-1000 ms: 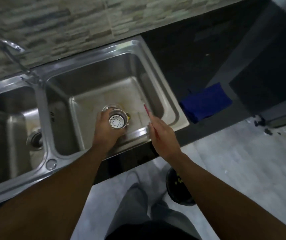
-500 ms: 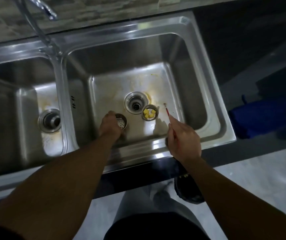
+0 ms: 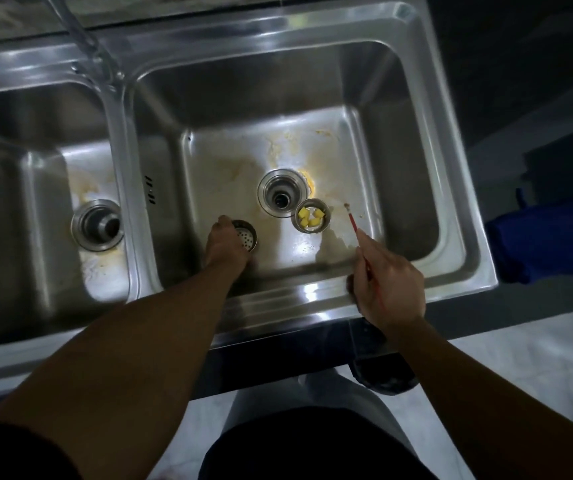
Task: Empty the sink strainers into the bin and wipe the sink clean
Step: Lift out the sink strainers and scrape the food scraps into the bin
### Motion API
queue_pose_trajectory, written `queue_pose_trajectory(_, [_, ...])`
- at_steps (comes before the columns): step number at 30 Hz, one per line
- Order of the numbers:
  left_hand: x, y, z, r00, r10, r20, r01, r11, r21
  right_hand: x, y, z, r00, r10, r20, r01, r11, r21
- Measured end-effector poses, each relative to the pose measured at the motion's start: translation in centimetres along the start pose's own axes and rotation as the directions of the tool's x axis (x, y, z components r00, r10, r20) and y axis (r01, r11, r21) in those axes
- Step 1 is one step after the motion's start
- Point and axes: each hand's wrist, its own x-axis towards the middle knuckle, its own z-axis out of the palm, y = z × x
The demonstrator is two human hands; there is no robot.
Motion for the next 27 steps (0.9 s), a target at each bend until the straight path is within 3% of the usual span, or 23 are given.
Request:
queue_pose_trajectory(6, [0.4, 0.2, 0.1, 0.999, -0.041, 0.012, 0.041, 0.998, -0.046, -0.1, 0.1, 0.2, 1.000, 0.012, -0.009, -0.011, 1.000, 0.004])
queue_pose_trajectory(9, [0.5, 0.4, 0.5, 0.999, -0.050, -0.012, 0.050, 0.999, 0.020, -0.1, 0.1, 0.2, 1.000, 0.008, -0.004, -0.008, 0.999, 0.036])
queue_pose_trajectory(12, [0.7, 1.5, 1.3, 0.989, 0.122, -0.082, -0.103, 0.973, 0.206, -0.1, 0.2, 0.3, 1.000, -0.001, -0.018, 0.001, 1.000, 0.018])
queue_pose_trajectory(16, [1.7, 4.3, 3.3, 0.934, 0.353, -0.043, -0.344, 0.927, 0.146, -0.1, 0.5, 0.4, 1.000, -0.002, -0.014, 0.002, 1.000, 0.015])
queue_pose_trajectory(23, [2.9, 8.1, 6.4, 0.893, 0.447, 0.047, -0.450, 0.885, 0.116, -0.3, 1.3, 1.2, 0.997, -0.050, -0.054, 0.050, 0.999, -0.006])
queue_pose_trajectory(27, [3.1, 8.2, 7.5, 0.883, 0.470, 0.014, -0.468, 0.876, 0.118, -0.3, 1.5, 1.7, 0.997, -0.038, -0.070, 0.037, 0.999, -0.015])
